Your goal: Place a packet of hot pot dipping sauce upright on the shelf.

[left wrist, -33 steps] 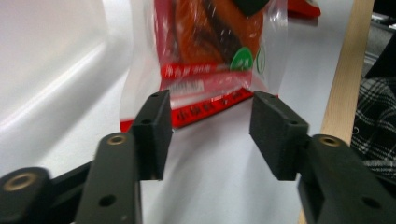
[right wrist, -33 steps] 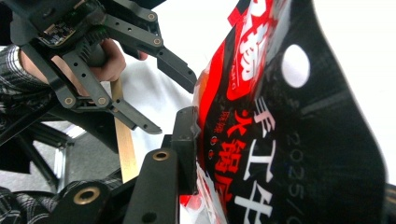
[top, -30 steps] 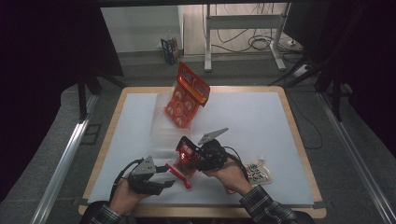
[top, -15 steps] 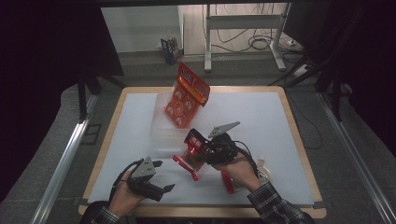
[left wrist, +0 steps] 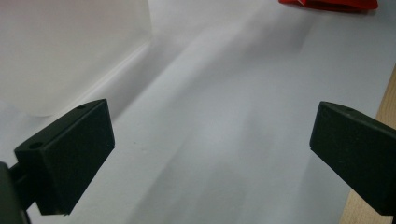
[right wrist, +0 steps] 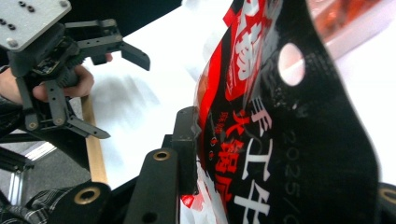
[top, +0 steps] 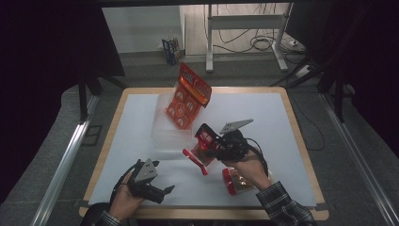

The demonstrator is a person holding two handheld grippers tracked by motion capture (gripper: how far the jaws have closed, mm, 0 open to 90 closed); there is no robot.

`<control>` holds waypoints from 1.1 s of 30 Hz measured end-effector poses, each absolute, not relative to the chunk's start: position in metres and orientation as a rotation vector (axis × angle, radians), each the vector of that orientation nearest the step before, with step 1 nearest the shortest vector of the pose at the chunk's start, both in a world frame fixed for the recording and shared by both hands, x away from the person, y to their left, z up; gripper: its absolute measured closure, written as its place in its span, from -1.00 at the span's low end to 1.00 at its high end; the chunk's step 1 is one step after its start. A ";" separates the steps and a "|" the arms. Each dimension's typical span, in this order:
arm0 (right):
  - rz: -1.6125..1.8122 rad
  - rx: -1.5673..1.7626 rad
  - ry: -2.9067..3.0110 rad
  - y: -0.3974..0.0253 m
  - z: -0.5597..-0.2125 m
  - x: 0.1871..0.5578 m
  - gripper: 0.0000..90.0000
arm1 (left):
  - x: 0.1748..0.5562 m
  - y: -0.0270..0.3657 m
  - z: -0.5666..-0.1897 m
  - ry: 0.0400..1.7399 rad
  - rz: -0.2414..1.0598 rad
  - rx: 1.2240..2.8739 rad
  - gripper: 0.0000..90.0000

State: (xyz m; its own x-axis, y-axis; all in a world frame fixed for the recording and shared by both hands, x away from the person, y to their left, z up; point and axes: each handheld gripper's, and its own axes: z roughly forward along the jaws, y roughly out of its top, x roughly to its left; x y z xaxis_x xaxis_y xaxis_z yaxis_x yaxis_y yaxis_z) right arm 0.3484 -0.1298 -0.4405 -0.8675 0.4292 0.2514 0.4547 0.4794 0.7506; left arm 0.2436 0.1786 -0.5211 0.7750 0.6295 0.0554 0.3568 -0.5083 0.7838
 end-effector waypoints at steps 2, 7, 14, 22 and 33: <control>-1.375 -0.811 -2.679 -0.132 -0.439 0.349 0.55 | 0.243 0.179 -0.521 0.732 0.427 2.154 -1.00; -1.396 -0.822 -2.687 -0.136 -0.435 0.351 0.55 | 0.243 0.178 -0.522 0.728 0.436 2.162 -1.00; -1.429 -0.849 -2.704 -0.142 -0.427 0.360 0.55 | 0.243 0.178 -0.522 0.728 0.444 2.169 -1.00; -1.489 -0.880 -2.699 -0.147 -0.418 0.371 0.55 | 0.240 0.179 -0.523 0.734 0.443 2.164 -1.00; -1.563 -0.874 -2.703 -0.136 -0.407 0.392 0.55 | 0.241 0.179 -0.525 0.743 0.444 2.175 -1.00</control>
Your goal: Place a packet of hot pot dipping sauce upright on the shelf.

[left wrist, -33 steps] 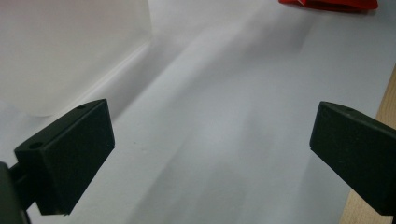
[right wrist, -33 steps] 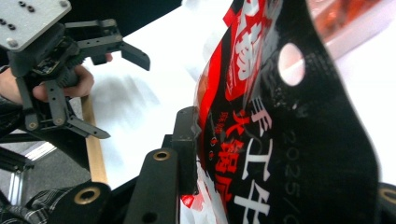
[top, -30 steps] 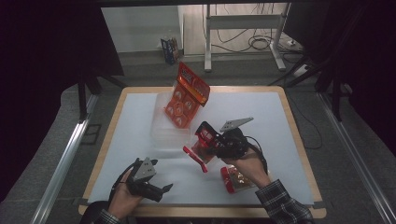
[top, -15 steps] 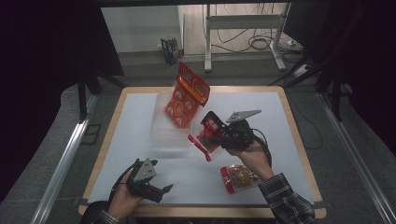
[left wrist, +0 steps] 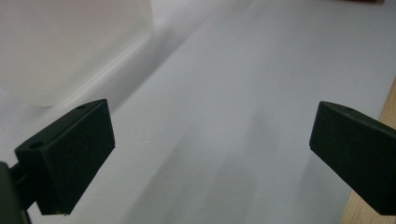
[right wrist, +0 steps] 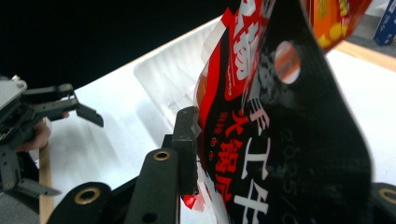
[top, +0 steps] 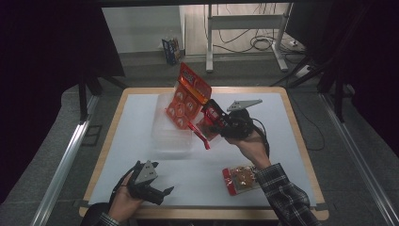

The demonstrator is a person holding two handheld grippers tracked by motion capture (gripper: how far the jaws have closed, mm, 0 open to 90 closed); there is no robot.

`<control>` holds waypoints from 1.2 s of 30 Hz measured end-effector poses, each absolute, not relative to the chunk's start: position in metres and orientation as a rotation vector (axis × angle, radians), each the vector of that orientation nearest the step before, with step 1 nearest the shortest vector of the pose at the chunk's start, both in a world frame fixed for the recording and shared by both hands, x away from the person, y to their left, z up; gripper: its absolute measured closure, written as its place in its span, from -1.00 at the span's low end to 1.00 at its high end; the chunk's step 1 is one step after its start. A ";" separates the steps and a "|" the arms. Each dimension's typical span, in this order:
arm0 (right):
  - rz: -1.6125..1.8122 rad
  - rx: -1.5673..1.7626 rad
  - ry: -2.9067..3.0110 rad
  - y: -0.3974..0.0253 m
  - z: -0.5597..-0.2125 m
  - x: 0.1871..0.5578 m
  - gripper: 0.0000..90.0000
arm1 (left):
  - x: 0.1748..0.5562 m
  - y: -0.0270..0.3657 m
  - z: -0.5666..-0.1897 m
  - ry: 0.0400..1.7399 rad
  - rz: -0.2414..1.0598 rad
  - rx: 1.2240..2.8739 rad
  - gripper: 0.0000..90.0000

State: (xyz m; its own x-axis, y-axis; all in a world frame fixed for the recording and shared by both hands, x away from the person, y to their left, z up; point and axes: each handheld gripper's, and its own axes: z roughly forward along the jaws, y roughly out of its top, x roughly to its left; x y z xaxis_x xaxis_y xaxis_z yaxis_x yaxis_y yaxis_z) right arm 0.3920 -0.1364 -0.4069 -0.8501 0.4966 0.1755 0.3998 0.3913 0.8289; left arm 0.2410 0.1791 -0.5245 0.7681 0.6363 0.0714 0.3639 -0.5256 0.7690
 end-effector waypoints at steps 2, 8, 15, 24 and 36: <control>1.472 0.805 2.529 -0.132 -0.405 0.396 0.55 | 0.241 0.179 -0.525 0.745 0.444 2.174 -1.00; 1.493 0.762 2.522 -0.117 -0.402 0.410 0.55 | 0.243 0.185 -0.525 0.777 0.436 2.156 -0.99; 1.480 0.720 2.519 -0.102 -0.406 0.422 0.55 | 0.243 0.186 -0.525 0.783 0.435 2.151 -0.99; 1.496 0.674 2.507 -0.079 -0.414 0.440 0.55 | 0.243 0.187 -0.525 0.777 0.434 2.153 -0.99; 1.502 0.634 2.503 -0.061 -0.432 0.451 0.55 | 0.243 0.186 -0.526 0.768 0.422 2.158 -0.99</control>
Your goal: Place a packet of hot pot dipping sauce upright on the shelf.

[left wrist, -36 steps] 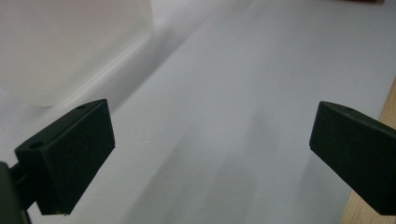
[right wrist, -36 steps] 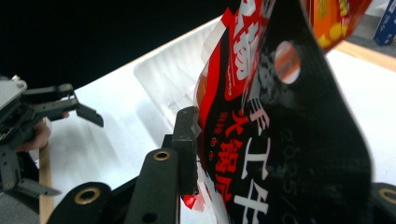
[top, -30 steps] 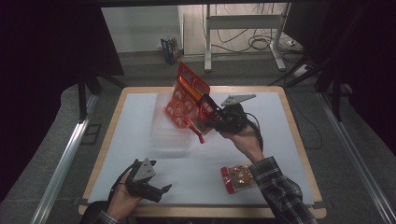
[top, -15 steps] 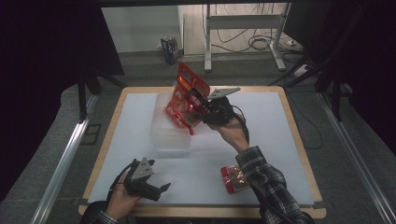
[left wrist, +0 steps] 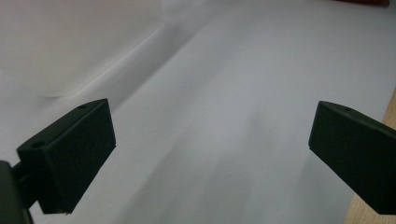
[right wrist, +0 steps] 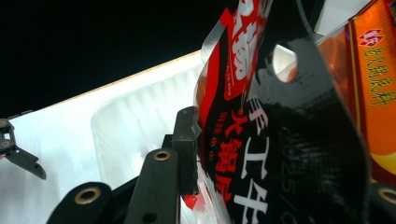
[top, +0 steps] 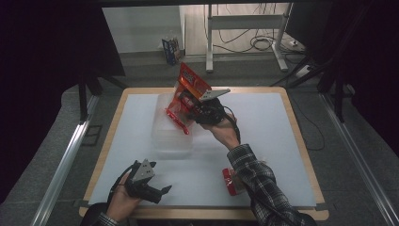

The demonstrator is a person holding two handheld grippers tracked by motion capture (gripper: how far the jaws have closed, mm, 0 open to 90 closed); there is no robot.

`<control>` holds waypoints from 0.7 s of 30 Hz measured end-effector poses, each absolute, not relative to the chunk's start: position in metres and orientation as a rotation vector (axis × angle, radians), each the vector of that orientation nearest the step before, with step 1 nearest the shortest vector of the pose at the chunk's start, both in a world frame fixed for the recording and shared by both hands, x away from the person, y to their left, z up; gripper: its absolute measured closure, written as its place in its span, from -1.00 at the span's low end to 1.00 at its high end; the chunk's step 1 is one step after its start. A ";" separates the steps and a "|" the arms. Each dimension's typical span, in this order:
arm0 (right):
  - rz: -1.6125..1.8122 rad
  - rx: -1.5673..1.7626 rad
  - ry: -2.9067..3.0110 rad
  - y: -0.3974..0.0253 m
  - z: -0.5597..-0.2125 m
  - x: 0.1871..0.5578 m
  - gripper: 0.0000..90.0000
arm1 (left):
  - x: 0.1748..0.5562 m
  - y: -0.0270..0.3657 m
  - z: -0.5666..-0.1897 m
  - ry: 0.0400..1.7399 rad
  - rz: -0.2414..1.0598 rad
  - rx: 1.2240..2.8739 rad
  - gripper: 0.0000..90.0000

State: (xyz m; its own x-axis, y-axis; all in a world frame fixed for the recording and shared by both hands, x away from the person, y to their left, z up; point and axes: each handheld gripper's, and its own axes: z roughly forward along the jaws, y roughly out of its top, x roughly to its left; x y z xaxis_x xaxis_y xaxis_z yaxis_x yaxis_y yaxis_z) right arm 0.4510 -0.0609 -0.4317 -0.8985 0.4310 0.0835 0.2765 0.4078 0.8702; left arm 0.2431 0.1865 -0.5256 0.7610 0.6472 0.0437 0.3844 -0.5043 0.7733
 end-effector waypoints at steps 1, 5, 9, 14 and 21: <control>1.502 0.634 2.503 -0.061 -0.432 0.451 0.55 | 0.243 0.186 -0.526 0.768 0.420 2.158 -0.99; 1.485 0.605 2.506 -0.057 -0.436 0.451 0.55 | 0.243 0.186 -0.526 0.764 0.420 2.163 -0.99; 1.488 0.599 2.520 -0.055 -0.440 0.451 0.55 | 0.243 0.185 -0.526 0.760 0.418 2.170 -0.99; 1.479 0.589 2.544 -0.052 -0.443 0.450 0.55 | 0.243 0.185 -0.526 0.756 0.417 2.176 -0.99; 1.478 0.589 2.562 -0.050 -0.444 0.450 0.54 | 0.243 0.185 -0.526 0.753 0.417 2.177 -0.99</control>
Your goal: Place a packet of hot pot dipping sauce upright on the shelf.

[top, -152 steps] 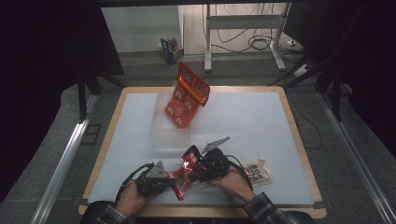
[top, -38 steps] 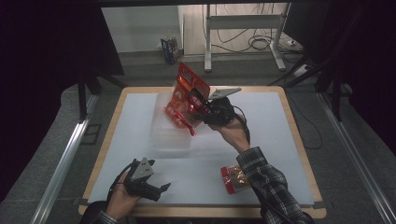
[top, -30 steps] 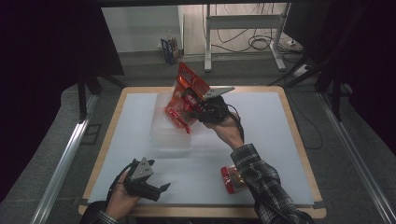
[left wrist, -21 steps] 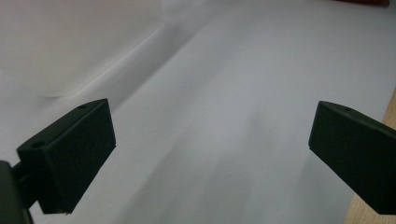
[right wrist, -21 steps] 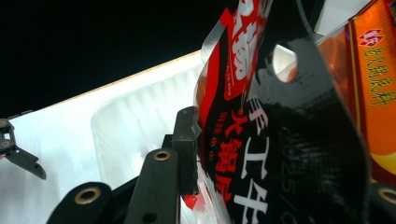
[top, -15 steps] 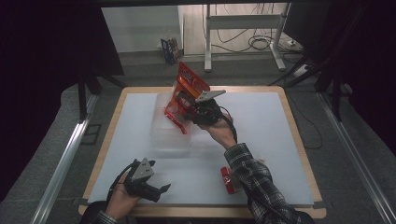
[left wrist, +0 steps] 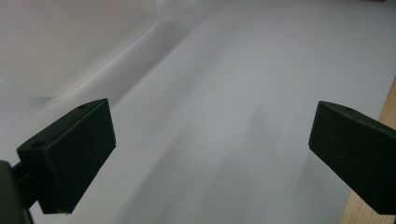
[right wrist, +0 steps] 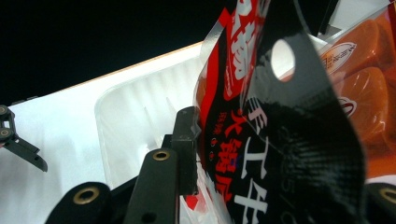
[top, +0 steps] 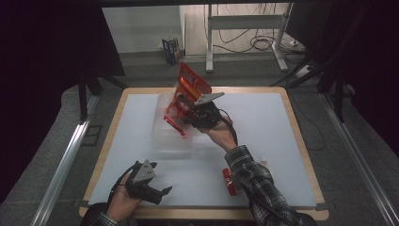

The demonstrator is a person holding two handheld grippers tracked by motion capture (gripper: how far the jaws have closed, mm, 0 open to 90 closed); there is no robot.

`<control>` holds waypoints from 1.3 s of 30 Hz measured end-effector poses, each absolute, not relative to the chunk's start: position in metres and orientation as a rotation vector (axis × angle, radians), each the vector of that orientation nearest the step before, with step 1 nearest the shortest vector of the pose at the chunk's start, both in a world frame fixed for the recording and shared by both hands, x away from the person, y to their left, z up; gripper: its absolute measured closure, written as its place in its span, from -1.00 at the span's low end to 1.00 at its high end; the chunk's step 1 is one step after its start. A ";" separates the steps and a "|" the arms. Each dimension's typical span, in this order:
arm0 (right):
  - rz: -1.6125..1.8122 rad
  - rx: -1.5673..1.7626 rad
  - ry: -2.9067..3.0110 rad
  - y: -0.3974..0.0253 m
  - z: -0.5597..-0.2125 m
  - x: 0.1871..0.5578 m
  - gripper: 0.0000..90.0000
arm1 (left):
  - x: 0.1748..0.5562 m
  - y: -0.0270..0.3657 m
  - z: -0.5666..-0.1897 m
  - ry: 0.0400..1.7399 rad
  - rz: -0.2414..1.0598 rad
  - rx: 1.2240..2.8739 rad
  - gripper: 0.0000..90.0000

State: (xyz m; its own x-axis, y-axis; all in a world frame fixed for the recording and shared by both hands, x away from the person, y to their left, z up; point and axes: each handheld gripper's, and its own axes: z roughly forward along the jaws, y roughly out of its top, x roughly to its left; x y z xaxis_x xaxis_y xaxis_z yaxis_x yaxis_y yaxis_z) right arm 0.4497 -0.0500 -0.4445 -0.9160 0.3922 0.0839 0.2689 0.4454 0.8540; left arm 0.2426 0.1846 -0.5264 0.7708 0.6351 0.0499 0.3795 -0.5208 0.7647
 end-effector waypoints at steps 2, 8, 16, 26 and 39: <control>1.481 0.587 2.567 -0.050 -0.444 0.450 0.53 | 0.243 0.185 -0.526 0.752 0.416 2.178 -0.99; 1.492 0.580 2.577 -0.049 -0.444 0.449 0.48 | 0.243 0.184 -0.527 0.751 0.413 2.180 -0.99; 1.514 0.576 2.589 -0.047 -0.444 0.448 0.33 | 0.243 0.184 -0.527 0.752 0.414 2.185 -0.99; 1.513 0.579 2.607 -0.044 -0.443 0.446 0.58 | 0.243 0.183 -0.528 0.749 0.414 2.192 -0.99; 1.602 0.519 2.615 -0.049 -0.445 0.444 0.60 | 0.243 0.183 -0.528 0.746 0.414 2.202 -0.99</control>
State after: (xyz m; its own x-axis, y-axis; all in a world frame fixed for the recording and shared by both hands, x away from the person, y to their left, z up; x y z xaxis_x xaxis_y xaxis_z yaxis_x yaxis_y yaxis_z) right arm 0.4436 -0.0487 -0.4454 -0.9438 0.2966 0.1460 0.2648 0.4137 0.8711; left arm 0.2429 0.1825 -0.5285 0.7767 0.6273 0.0575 0.3805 -0.5399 0.7508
